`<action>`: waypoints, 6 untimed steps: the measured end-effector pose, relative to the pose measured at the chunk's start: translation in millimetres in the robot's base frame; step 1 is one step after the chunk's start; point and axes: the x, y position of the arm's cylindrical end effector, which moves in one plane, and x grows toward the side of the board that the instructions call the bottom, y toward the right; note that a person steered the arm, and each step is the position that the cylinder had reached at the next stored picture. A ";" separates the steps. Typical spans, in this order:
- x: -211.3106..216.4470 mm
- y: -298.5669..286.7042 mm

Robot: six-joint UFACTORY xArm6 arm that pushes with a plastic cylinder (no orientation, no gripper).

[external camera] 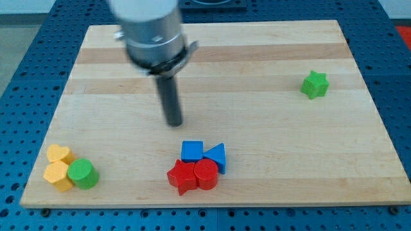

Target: Place the green star at the top left side of the blue cube

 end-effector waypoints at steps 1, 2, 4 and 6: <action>5.1 97.4; 13.4 198.3; -62.2 332.1; -56.1 180.9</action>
